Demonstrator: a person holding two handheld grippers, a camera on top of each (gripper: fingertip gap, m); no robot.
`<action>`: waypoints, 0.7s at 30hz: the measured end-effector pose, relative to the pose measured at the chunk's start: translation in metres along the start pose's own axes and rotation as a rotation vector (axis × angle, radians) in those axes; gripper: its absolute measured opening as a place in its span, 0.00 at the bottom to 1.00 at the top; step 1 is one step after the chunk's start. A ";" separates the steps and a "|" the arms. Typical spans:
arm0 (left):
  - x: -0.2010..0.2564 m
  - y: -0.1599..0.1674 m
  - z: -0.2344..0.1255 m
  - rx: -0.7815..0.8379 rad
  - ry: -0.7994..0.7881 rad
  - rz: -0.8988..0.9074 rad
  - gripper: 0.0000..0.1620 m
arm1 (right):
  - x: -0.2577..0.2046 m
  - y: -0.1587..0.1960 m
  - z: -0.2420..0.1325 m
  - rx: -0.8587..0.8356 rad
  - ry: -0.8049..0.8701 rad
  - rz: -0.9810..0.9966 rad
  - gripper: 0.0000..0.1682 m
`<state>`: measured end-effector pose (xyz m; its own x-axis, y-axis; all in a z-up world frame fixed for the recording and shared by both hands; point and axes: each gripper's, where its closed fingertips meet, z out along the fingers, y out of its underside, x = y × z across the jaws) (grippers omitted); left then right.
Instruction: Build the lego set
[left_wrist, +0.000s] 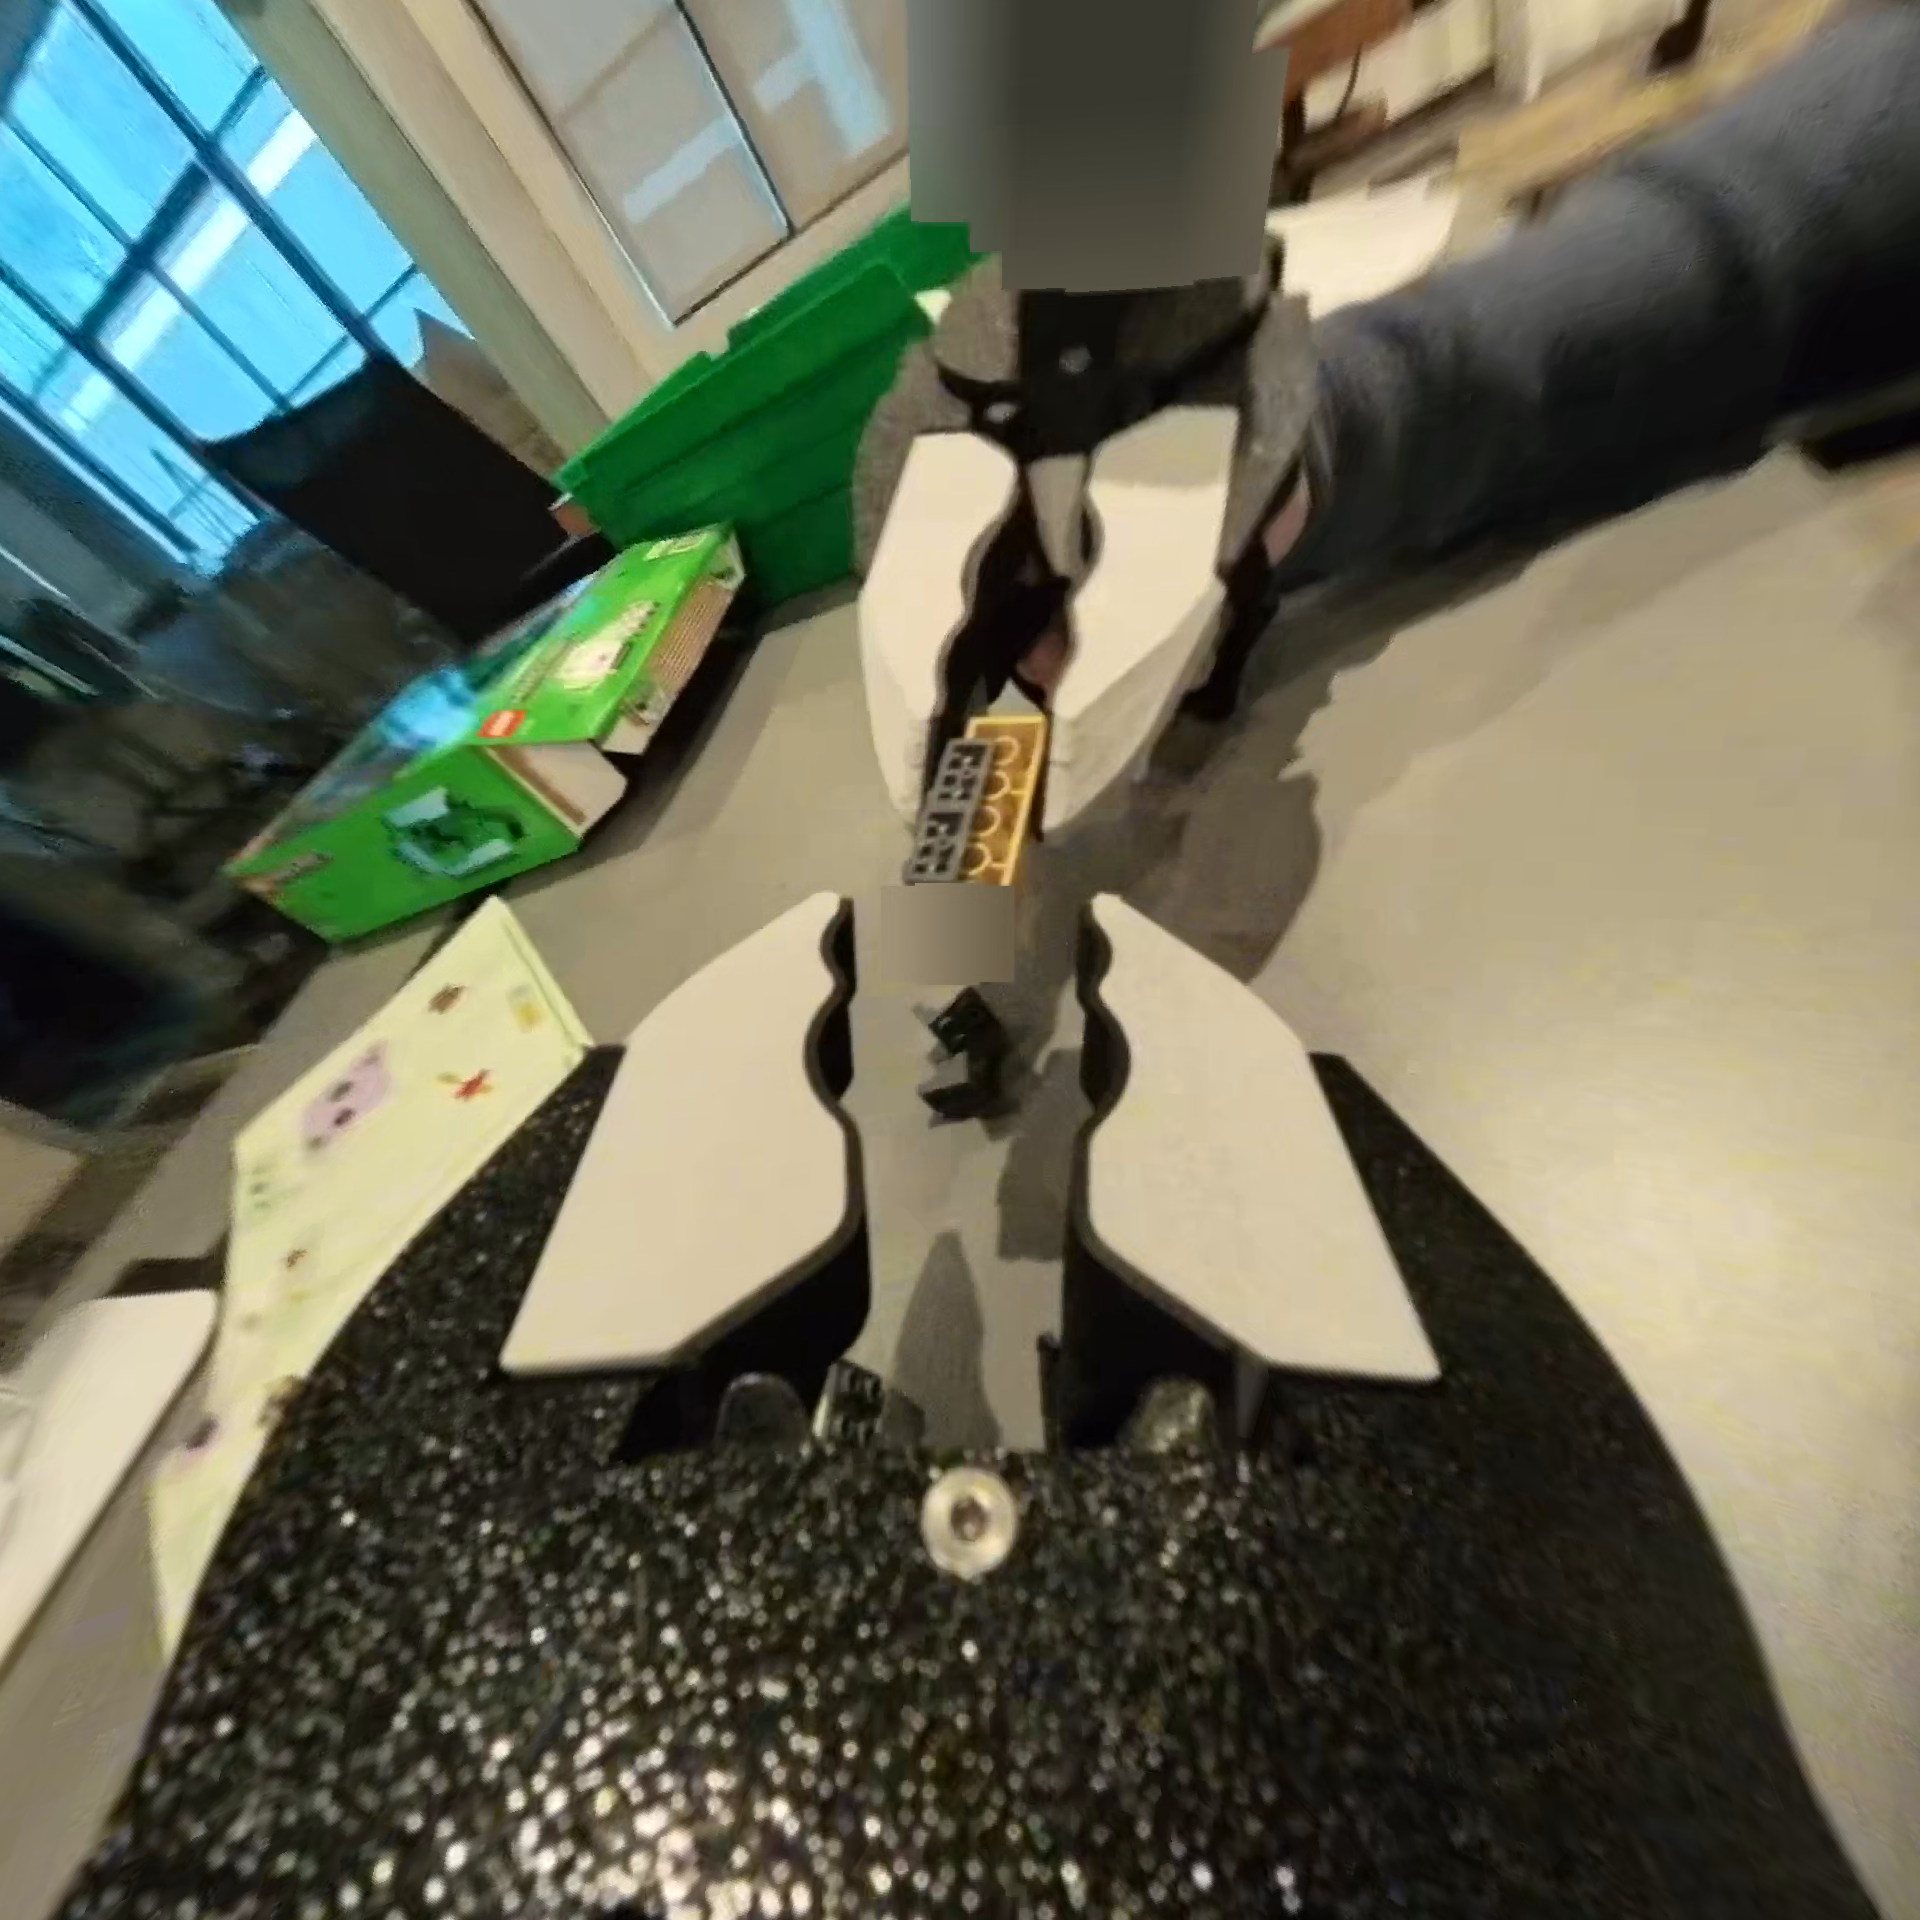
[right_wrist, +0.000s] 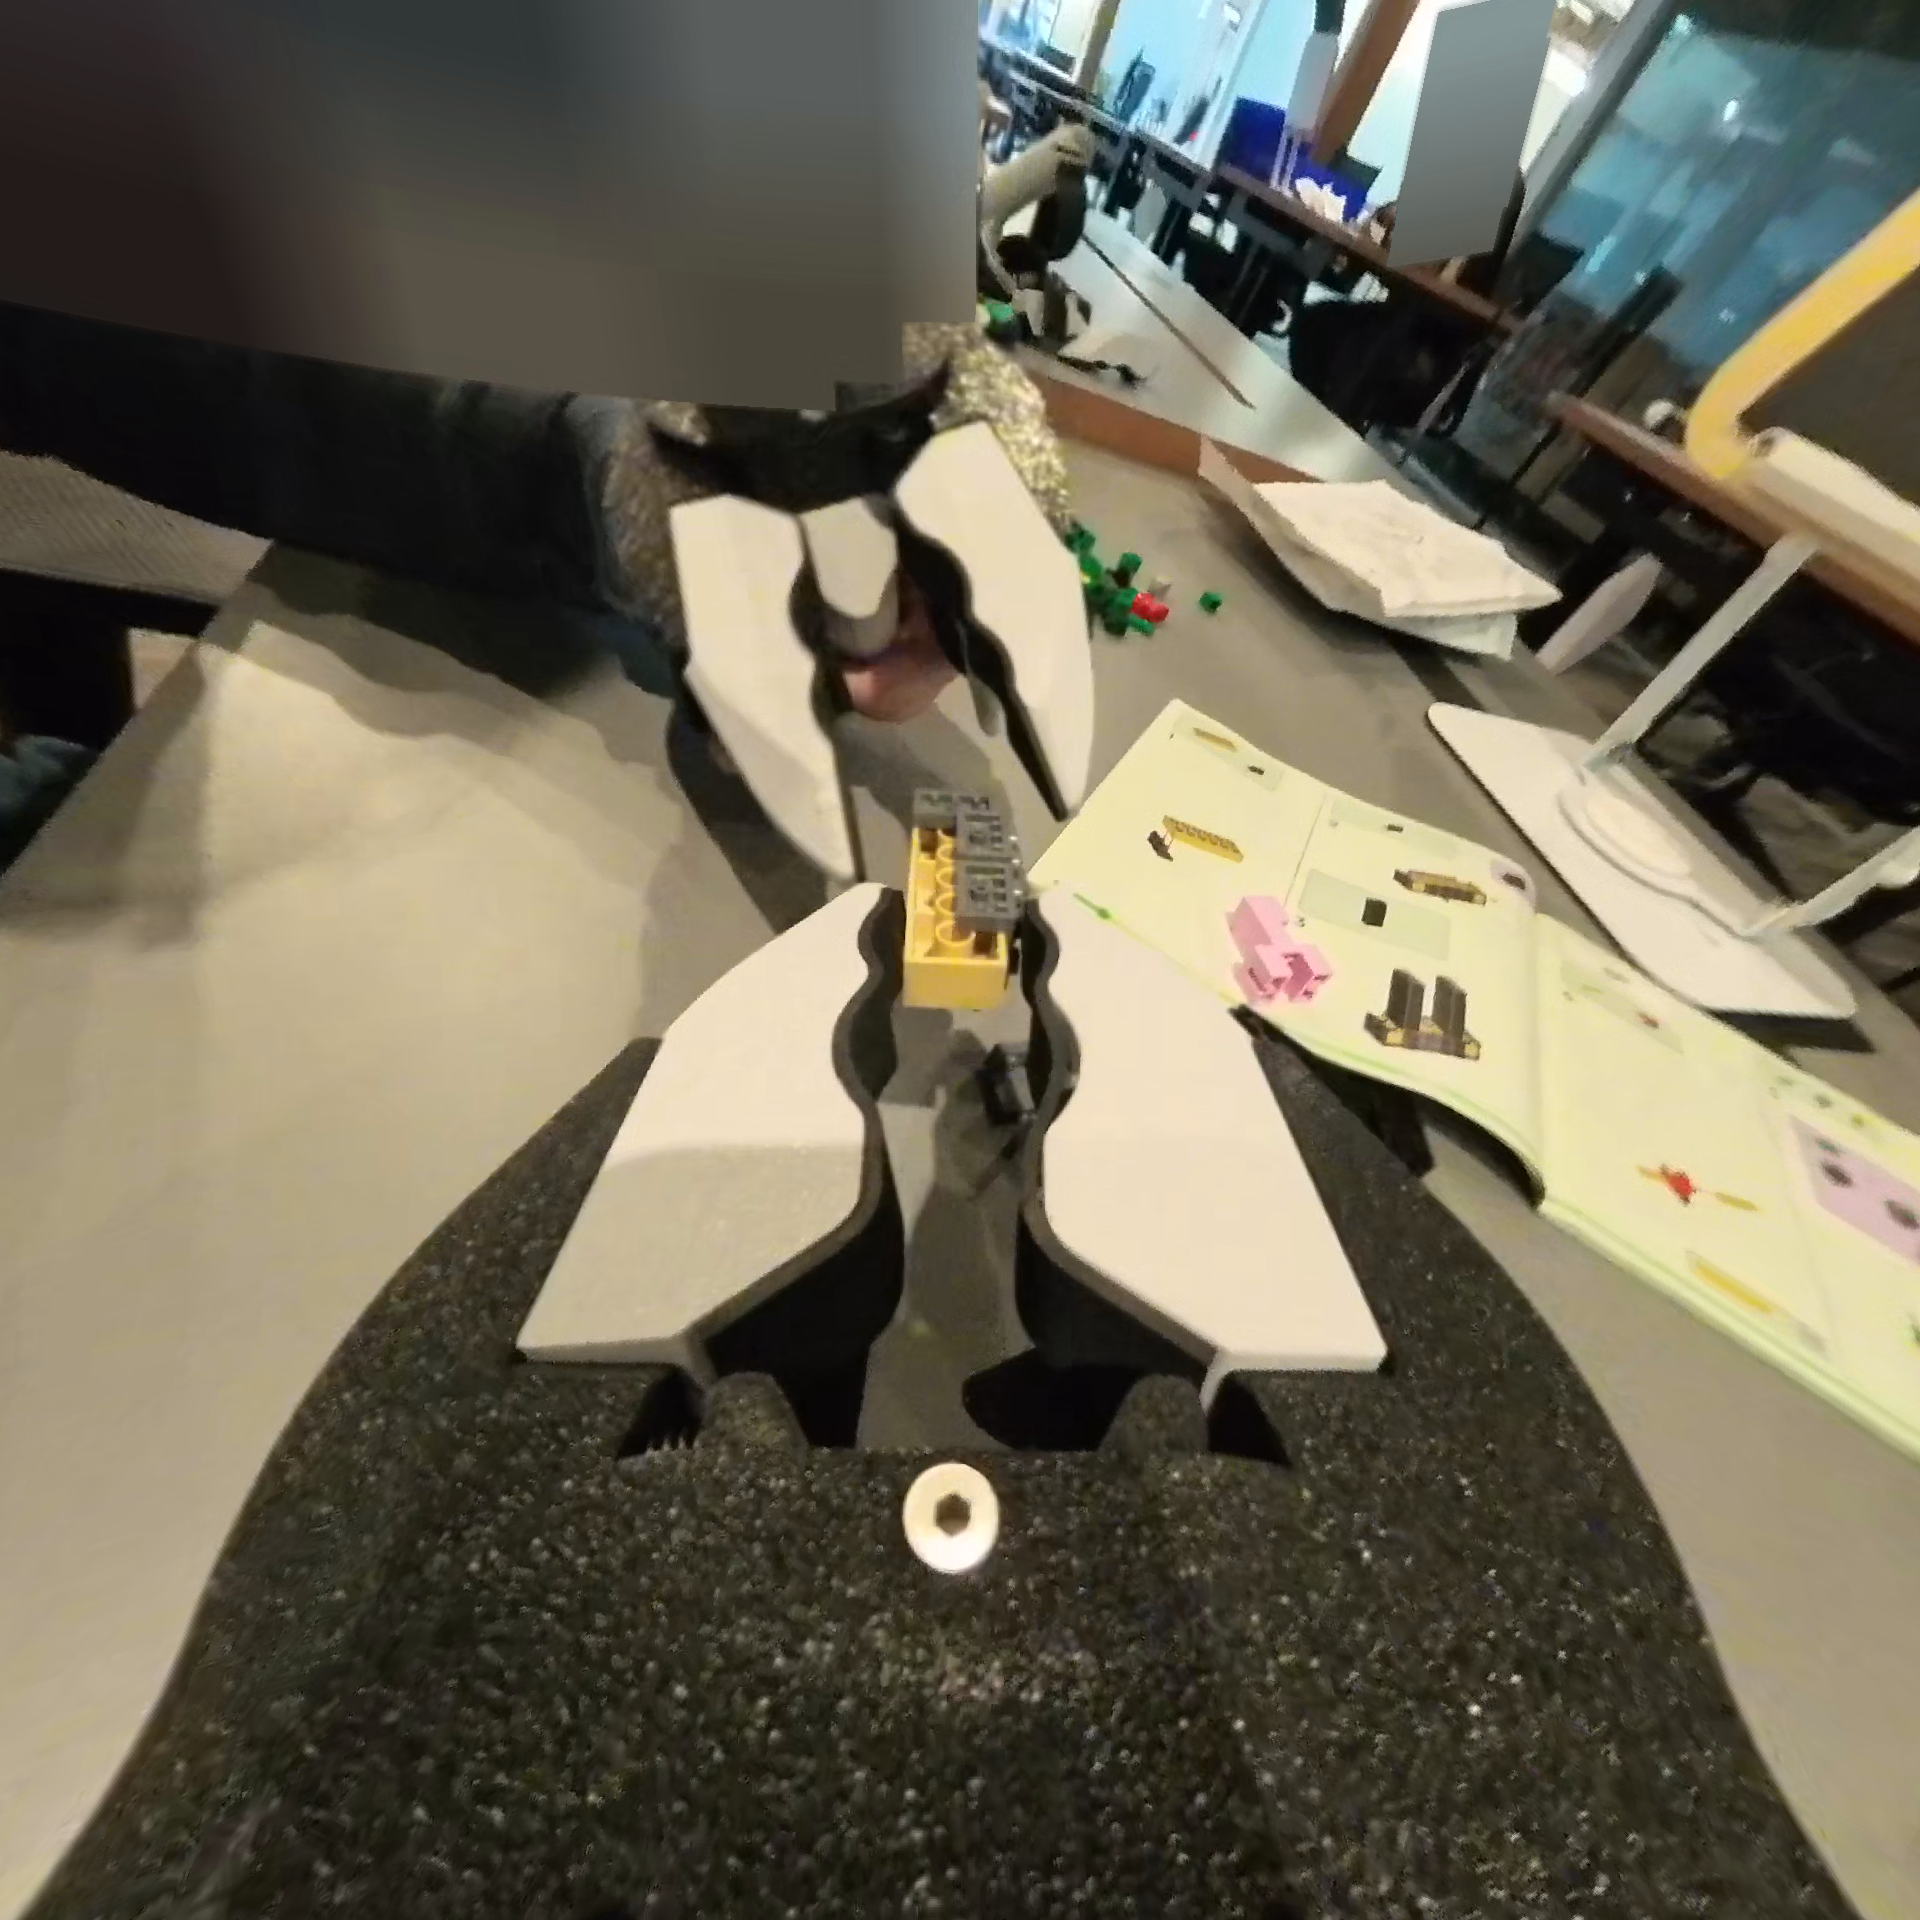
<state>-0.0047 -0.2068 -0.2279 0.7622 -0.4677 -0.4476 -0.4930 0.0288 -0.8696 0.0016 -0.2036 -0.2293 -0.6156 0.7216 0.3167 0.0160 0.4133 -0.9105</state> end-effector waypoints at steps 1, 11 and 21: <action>0.002 0.002 0.003 -0.020 -0.014 0.044 0.27 | 0.000 0.002 0.001 -0.005 -0.010 0.036 0.13; 0.011 -0.004 0.008 0.035 0.064 -0.101 0.21 | -0.008 -0.004 0.003 0.072 -0.101 0.135 0.13; 0.010 -0.008 0.005 0.079 0.089 -0.153 0.14 | -0.010 -0.005 0.003 0.096 -0.115 0.127 0.13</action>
<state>0.0086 -0.2073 -0.2268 0.7838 -0.5481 -0.2921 -0.3375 0.0189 -0.9411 0.0057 -0.2142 -0.2288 -0.6996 0.6940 0.1699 0.0277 0.2639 -0.9641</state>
